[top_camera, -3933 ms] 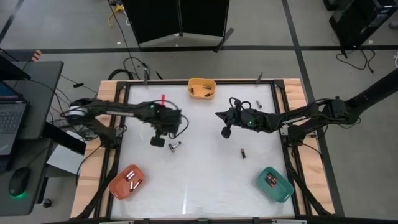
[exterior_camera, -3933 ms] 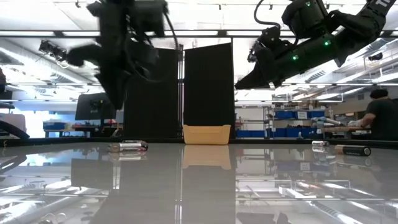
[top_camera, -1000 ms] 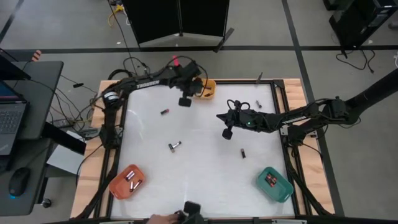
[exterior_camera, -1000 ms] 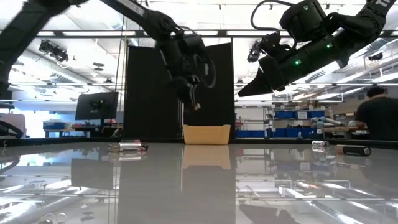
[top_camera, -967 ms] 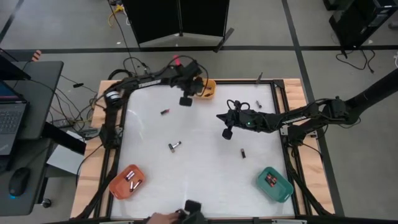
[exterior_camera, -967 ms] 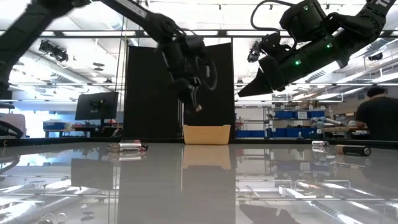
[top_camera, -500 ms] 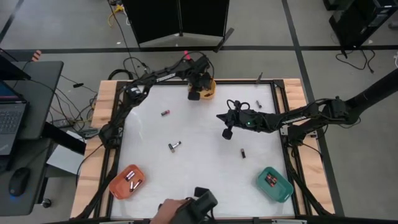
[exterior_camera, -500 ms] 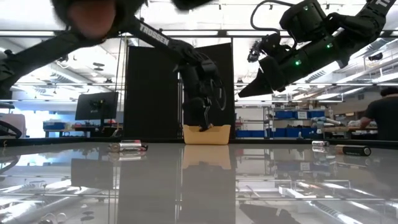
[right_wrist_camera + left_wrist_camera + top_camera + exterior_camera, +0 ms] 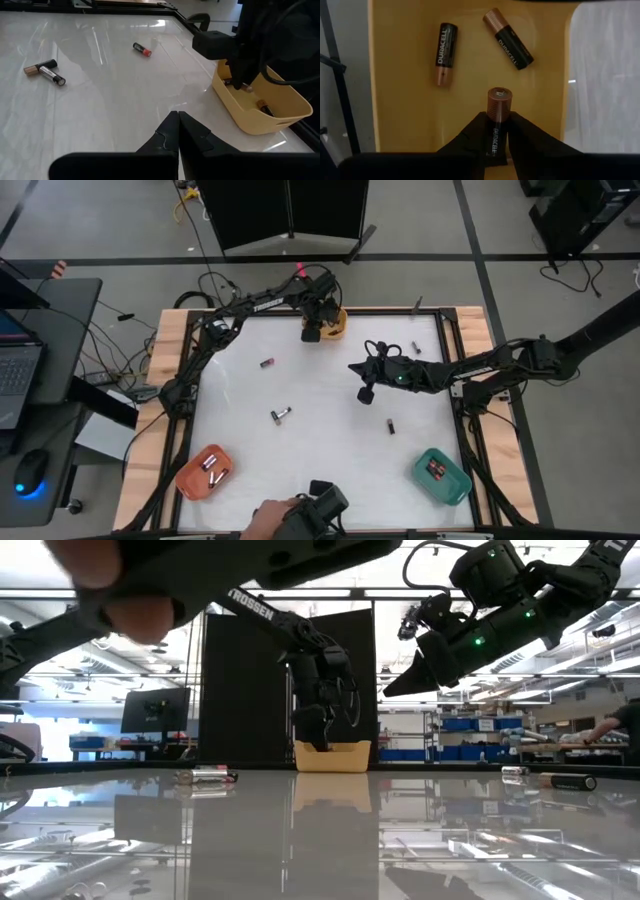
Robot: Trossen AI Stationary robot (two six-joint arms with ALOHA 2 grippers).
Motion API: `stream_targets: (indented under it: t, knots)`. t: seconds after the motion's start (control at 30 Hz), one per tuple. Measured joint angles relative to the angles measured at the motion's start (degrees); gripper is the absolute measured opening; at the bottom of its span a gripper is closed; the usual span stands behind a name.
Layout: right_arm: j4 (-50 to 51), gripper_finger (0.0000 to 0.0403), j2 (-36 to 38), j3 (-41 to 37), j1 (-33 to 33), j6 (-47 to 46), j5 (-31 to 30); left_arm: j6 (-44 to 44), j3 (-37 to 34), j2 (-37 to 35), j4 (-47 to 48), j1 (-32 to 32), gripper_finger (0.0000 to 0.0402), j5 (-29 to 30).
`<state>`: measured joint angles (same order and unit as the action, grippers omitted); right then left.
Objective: Sort batteries
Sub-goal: Put the black-brown battery into the yellow bin, then put the black-red battery into the green bin
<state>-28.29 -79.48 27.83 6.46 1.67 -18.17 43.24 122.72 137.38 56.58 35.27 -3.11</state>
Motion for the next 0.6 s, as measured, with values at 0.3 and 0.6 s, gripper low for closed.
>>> stream_targets:
  t: [0.3,0.6]
  knots:
    - [-0.12,0.0019,0.0,0.0,0.0,-0.05,-0.01,0.26,0.26,-0.11,-1.37,0.0,0.0104,0.02]
    - [-0.19,0.0014,0.0,0.0,0.02,1.64,-0.45,-0.31,0.48,-2.56,-3.0,0.08,0.0089,1.67]
